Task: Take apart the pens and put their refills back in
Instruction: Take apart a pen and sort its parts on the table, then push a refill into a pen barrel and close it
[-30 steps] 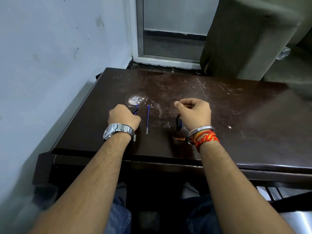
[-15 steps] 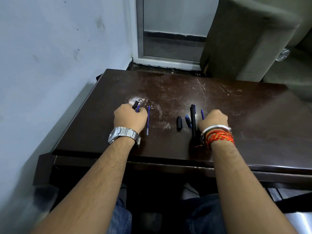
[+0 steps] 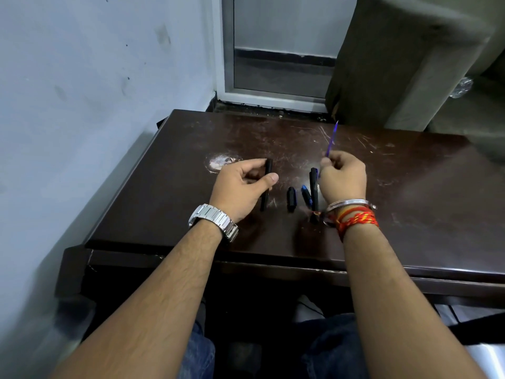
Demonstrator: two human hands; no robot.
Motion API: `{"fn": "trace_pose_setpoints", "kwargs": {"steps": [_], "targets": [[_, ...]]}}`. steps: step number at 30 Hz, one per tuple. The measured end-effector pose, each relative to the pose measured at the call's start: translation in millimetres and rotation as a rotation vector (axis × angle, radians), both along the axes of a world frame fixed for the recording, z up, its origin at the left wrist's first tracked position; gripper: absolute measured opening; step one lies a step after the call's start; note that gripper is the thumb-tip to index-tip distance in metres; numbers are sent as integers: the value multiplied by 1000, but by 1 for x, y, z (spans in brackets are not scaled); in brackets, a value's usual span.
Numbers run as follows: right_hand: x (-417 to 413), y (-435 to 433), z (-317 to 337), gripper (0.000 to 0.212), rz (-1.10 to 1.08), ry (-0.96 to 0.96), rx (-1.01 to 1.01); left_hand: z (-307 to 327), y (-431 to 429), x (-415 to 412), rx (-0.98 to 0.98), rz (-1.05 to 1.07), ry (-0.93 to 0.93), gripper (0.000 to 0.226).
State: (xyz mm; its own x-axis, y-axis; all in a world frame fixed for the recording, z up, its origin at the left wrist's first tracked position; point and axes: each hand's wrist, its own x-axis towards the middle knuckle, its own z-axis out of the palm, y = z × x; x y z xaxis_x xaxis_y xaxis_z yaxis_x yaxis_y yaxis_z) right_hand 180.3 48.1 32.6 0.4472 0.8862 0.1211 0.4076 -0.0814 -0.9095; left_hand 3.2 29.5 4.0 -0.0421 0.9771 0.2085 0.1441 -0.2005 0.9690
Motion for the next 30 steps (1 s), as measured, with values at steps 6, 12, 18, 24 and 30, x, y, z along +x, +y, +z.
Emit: {"fn": "trace_pose_setpoints", "kwargs": {"steps": [6,12,18,24,30], "targets": [[-24,-5,8,12,231,663,217,0,-6,3,-37,-120,-1,22],[-28,-7,6,11,308,599,292,3,-9,3,-33,-125,65,27],[-27,-10,3,13,358,384,267,4,-10,4,-24,-111,57,26],[-42,-12,-3,5,411,275,157,4,-10,0,10,-80,77,23],[-41,-10,-7,9,376,219,168,1,-9,0,18,-73,54,21]]}}
